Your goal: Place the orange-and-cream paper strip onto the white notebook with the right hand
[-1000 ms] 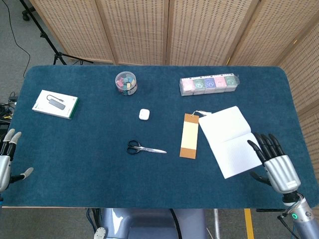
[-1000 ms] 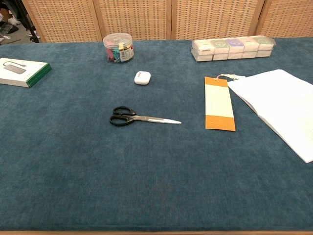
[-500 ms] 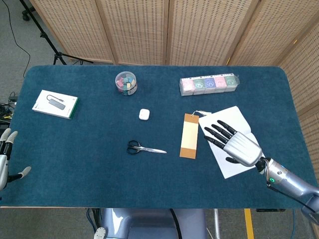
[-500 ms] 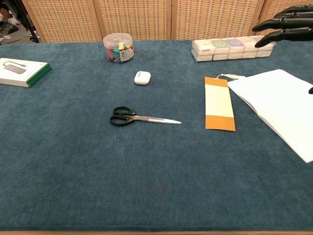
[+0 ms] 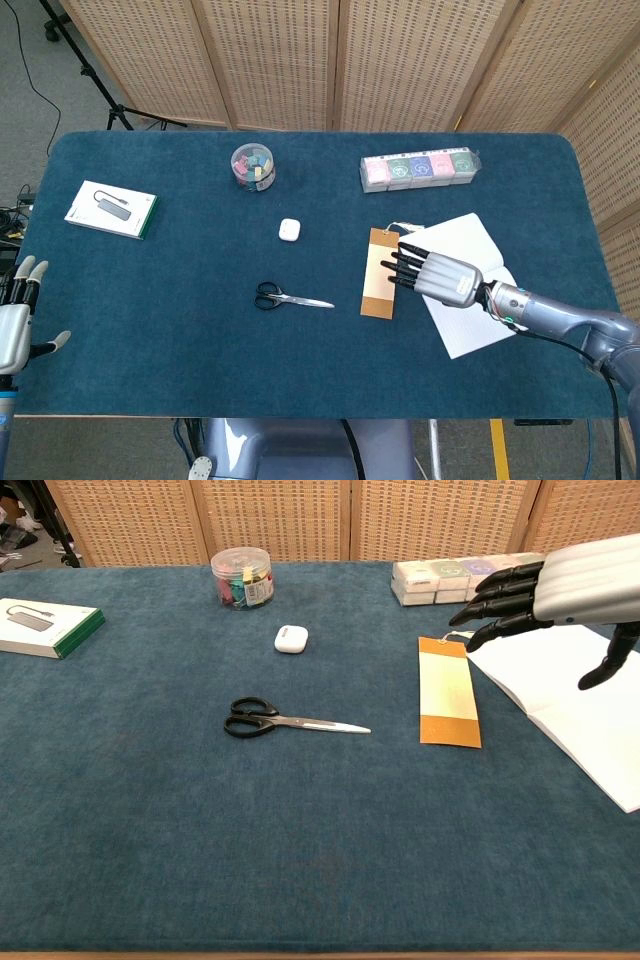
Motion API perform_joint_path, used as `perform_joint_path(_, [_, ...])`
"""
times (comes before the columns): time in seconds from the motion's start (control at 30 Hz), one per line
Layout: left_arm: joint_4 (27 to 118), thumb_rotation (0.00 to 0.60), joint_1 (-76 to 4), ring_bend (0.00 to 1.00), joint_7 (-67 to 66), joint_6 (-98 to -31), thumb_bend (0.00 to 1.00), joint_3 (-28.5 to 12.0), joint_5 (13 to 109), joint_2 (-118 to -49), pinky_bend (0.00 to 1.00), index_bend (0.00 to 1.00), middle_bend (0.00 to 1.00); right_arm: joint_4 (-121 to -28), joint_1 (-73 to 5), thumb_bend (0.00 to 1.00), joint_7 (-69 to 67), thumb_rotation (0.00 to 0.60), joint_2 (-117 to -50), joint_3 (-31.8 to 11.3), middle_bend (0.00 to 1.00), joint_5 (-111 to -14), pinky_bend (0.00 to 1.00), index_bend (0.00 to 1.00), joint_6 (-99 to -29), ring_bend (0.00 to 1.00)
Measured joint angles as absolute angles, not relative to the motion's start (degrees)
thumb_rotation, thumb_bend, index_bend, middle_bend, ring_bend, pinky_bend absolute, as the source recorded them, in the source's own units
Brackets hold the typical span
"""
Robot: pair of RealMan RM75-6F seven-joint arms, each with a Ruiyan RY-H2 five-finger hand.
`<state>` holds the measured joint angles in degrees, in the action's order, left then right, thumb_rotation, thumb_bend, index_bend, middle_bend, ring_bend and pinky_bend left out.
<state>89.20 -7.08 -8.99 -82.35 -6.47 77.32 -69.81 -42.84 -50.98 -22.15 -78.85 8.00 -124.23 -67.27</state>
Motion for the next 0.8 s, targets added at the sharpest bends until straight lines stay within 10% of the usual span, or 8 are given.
perform_joint_path(0.8, [86.7,0.6,-8.6,0.0,-9.92,-78.83,0.0,-6.85,73.81,-71.3,0.17,0.0,0.0,-26.97,-58.75,0.0,-29.17,0.6,-94.12,13.31,0.0,-120.35,0.0,0.15,-61.04,0.0])
